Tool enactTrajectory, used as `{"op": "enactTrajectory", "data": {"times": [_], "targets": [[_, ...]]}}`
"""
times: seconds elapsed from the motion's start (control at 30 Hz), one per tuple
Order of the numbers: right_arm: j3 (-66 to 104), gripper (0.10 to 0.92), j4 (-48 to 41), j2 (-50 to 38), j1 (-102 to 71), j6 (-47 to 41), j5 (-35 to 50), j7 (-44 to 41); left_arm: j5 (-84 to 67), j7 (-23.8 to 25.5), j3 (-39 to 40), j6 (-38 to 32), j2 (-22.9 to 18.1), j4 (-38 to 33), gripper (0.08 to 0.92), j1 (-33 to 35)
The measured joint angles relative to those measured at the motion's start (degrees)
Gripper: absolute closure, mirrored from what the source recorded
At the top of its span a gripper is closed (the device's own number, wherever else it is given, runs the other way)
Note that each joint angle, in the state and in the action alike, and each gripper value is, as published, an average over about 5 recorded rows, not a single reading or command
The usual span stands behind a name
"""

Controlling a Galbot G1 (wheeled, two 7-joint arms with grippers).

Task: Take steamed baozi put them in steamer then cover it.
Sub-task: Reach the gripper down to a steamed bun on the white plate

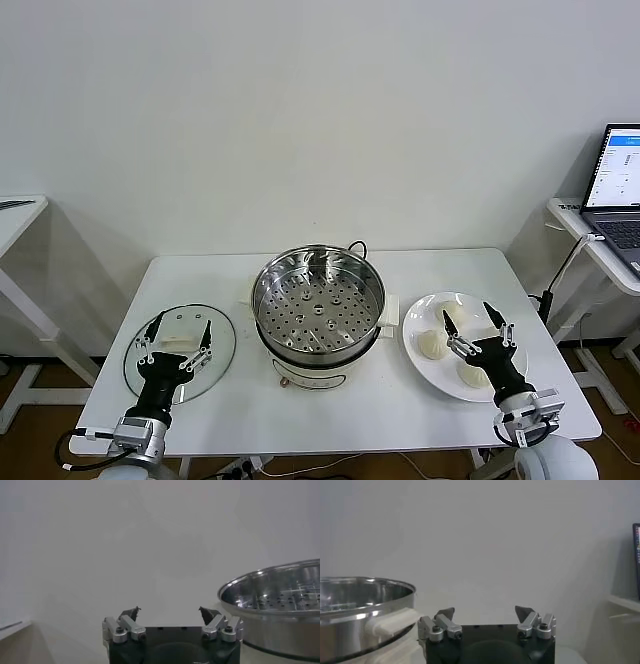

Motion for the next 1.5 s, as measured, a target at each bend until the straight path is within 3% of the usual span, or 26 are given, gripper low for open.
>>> {"op": "enactTrajectory", "data": {"times": [0.4, 0.8, 1.13, 1.5], "targets": [[-4.6, 0.203, -9.7, -16.3, 10.7, -2.7, -14.3, -5.6, -0.2, 0.1, 0.5, -0.1, 0.8, 0.4, 0.177, -1.2], [-28.6, 0.203, -22.9, -31.9, 35.9, -4.0, -23.4, -27.0, -0.3, 0.0, 1.2, 0.1, 0.2, 0.7, 0.177, -1.8], [-53.5, 0.203, -34.8, -31.8, 61.3, -4.1, -27.9, -43.5, 0.0, -0.1, 0.7, 0.1, -0.7, 1.1, 0.177, -1.5], [-66.2, 0.203, -46.0, -25.7, 73.0, -4.2, -31.3, -50.4, 0.1, -0.1, 0.5, 0.2, -1.3, 1.3, 0.177, -1.4]]}}
